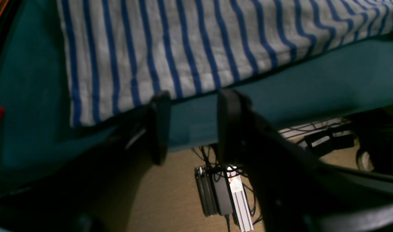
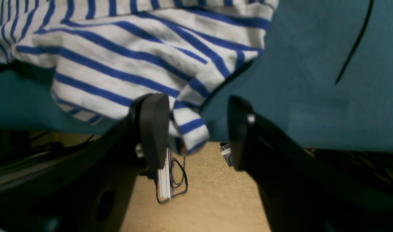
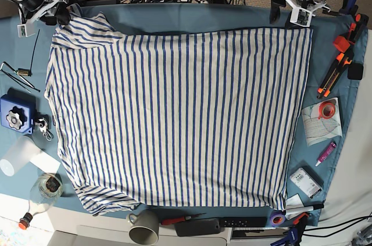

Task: Fold the T-shirt properly
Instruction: 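Move both grippers down to the two corners at the shirt's collar edge, then close both grippers on the collar-edge corners of the shirt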

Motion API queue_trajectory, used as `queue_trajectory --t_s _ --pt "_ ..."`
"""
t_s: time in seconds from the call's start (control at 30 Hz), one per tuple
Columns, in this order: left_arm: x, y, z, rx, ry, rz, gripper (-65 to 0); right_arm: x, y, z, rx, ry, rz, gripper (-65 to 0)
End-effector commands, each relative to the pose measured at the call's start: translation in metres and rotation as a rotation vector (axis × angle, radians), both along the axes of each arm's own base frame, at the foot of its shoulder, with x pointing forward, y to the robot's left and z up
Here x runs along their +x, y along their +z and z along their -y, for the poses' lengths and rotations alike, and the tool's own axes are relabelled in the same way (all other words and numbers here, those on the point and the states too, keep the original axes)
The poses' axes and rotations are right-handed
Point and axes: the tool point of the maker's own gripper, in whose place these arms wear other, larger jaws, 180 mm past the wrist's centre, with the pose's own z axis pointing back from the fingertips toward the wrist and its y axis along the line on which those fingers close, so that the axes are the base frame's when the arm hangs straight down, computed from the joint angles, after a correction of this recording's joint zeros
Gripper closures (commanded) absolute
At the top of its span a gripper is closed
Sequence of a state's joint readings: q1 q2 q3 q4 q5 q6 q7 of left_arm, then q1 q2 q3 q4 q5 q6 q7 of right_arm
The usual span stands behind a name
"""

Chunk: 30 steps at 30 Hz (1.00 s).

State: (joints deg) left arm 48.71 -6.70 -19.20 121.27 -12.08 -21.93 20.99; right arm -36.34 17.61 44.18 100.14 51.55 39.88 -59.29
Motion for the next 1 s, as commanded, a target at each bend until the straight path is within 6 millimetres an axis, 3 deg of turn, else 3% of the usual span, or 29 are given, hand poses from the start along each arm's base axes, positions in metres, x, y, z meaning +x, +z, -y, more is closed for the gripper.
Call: queue_trajectory --t_s 0.0,0.17,0.33,0.6,0.73,0.97 --pt "0.005 0.01 0.002 -0.01 -0.005 0.043 -25.0 0.006 0.007 -0.001 0.005 -0.001 0.036 -29.3" --pt "0.022 0.013 -0.015 0.022 0.086 0.071 -25.2 0.004 -0.002 -0.013 0.044 -0.019 0.026 -29.3" --pt "0.036 0.007 -0.034 0.061 0.193 0.03 -37.2 0.0 -0.006 -0.011 0.026 -0.017 0.003 -29.3" --pt "0.042 0.003 -0.055 0.12 0.296 -0.006 -37.1 -0.003 -0.008 -0.012 0.026 -0.012 -0.016 -29.3" --pt "0.038 -0.007 -0.06 0.119 0.343 -0.084 -37.1 -0.003 -0.008 -0.012 0.026 -0.012 -0.016 -29.3" --pt "0.05 -0.012 -0.061 0.088 0.366 -0.085 -37.1 -0.003 -0.008 -0.012 0.027 -0.012 -0.016 -29.3"
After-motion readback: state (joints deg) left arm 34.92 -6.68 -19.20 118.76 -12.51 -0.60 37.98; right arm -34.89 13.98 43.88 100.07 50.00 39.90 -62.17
